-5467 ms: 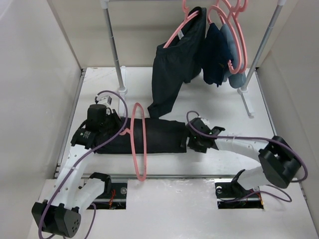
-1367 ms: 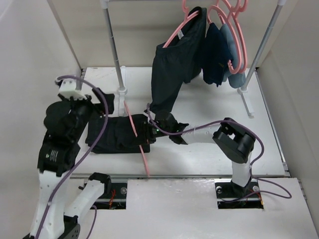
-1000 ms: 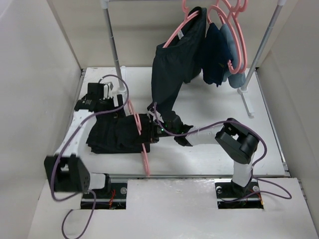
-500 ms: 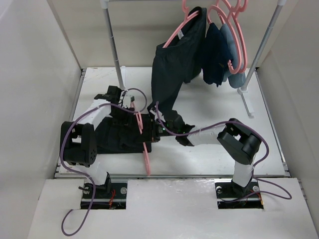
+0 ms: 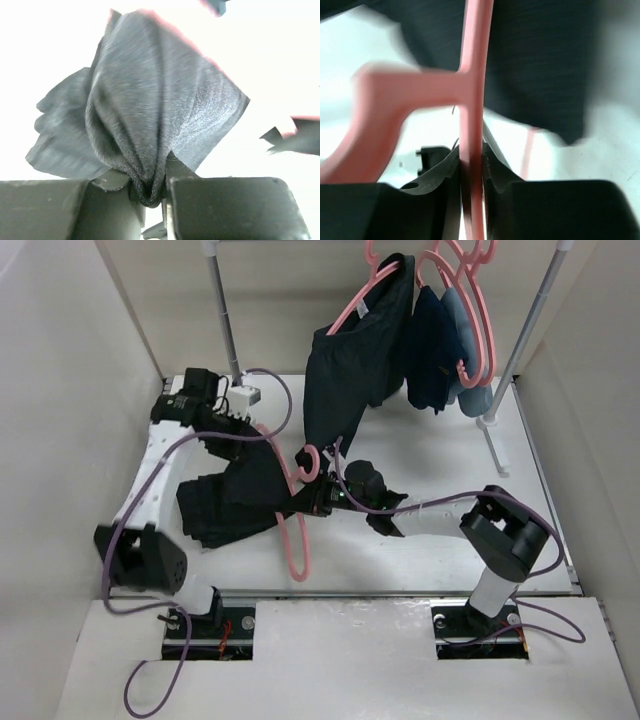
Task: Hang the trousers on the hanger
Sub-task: Place the trousers on the hanger, then place the hanger at the hanger.
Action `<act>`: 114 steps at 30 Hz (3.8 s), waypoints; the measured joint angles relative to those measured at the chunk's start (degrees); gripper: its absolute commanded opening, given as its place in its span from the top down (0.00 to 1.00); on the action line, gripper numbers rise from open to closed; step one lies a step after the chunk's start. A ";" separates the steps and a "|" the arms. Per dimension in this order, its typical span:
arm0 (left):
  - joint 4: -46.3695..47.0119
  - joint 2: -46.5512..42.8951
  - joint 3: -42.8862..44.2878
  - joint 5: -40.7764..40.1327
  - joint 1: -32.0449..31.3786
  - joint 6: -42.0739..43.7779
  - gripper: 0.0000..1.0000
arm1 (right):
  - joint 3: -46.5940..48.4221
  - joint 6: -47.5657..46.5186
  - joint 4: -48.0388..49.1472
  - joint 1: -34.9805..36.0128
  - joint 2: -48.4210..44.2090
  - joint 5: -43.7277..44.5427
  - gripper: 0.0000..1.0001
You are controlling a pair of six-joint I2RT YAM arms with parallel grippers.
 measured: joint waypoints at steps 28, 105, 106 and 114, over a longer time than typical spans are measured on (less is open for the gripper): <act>7.39 -12.50 -28.87 -16.33 10.27 15.17 1.00 | 4.50 -6.82 -27.06 7.61 -13.20 39.08 1.00; 20.13 -37.70 -16.70 20.68 -10.69 -33.81 1.00 | 53.29 -29.31 -48.35 18.80 0.66 64.81 0.25; 21.03 -37.73 -16.41 21.11 -10.56 -35.89 1.00 | 52.74 -29.66 -48.30 18.73 -0.04 64.32 0.23; 27.15 -37.79 -16.00 23.93 -10.34 -45.97 1.00 | 48.68 -31.93 -45.79 17.22 -5.90 62.25 0.22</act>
